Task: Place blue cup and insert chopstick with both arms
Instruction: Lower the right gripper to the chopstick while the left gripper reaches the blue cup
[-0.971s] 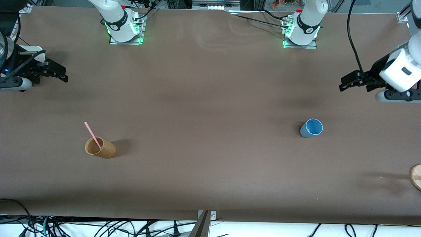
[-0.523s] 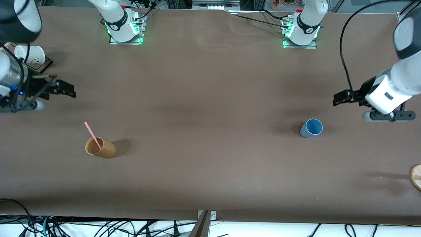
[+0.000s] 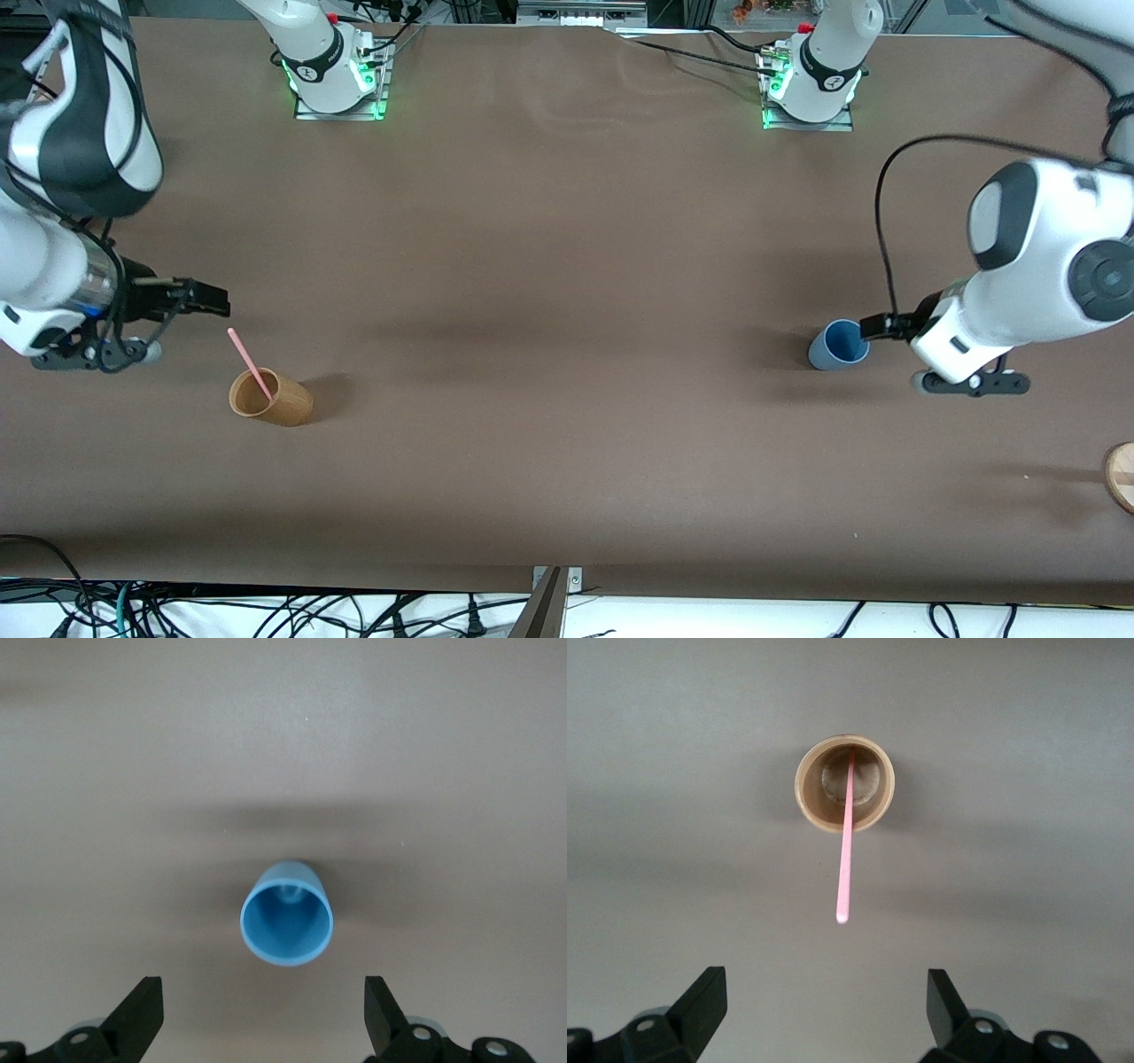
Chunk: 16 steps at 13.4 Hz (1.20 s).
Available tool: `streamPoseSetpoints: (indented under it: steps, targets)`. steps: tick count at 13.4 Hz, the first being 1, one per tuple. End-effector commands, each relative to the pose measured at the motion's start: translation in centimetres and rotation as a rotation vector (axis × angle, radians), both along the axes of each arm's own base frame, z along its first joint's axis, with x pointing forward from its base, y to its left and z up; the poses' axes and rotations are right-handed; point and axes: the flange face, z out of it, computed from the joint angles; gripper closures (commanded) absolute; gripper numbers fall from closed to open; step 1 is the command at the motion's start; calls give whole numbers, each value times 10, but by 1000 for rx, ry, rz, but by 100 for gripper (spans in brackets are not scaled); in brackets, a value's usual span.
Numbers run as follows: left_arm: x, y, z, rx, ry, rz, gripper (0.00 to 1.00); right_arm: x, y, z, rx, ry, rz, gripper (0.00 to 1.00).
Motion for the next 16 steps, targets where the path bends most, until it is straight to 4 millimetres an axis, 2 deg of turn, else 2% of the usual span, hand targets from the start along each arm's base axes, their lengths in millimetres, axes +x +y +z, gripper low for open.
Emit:
streamPoseSetpoints:
  steps: [1,2,4,8,10,15,16]
  targets:
    - [-7,9,-25,13,-20,-34,0,13,-5,-26,-3,4,18,0]
    - [-9,19,-32,3,-22,-46,0,18,-5,-42,-1,1,16,0]
    - [-14,31,-46,-10,-31,-81,0,24,-4,-59,-5,-6,21,1]
    - [-24,41,-75,-12,-63,-70,0,30,-5,-85,-6,4,20,5]
    - [-31,41,-90,-15,-78,-70,0,30,-6,-91,-5,12,19,6]
    - [-34,40,-96,-28,-83,-59,0,29,-7,-128,-4,62,17,18]
    - [-36,39,-100,-28,-82,-61,0,27,-10,-132,-4,72,13,23]
